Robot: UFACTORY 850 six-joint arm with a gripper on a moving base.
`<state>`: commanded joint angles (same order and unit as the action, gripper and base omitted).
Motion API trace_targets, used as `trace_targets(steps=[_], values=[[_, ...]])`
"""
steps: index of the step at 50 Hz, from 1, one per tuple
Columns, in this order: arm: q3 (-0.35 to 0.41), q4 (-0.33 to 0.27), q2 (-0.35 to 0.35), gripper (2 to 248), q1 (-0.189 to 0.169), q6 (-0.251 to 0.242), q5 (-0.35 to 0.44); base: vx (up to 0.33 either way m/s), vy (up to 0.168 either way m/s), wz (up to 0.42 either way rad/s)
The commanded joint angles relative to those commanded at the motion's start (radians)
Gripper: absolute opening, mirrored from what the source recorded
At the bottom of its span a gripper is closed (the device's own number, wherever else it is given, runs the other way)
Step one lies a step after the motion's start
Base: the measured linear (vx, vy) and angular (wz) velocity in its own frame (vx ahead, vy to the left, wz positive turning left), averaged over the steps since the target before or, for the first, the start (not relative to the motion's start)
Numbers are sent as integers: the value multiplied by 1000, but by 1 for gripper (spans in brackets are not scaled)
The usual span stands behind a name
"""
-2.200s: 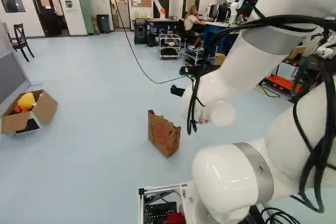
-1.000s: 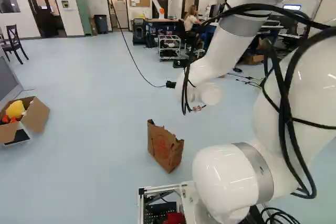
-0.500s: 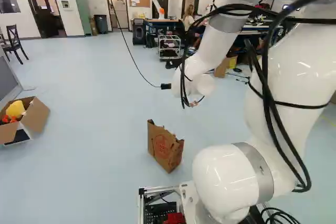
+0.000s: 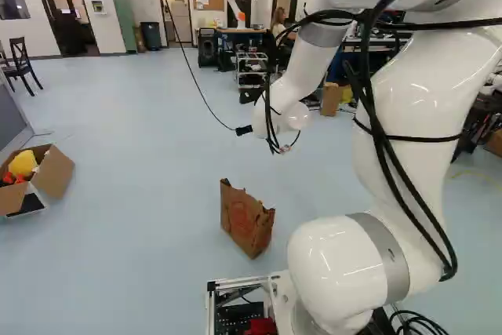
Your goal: Pick up the grocery bag from the ground
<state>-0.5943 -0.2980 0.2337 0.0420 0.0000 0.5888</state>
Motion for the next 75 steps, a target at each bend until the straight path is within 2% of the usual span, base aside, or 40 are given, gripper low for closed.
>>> trace_targets(steps=[20,48,58,75], values=[[-126,-45,148,247,19,0,-57,0,0,0],[-298,-103,337,247,79,0,-163,0,0,0],[-339,-122,387,247,94,0,-201,0,0,0],[-371,-157,446,247,97,0,-268,0,0,0]])
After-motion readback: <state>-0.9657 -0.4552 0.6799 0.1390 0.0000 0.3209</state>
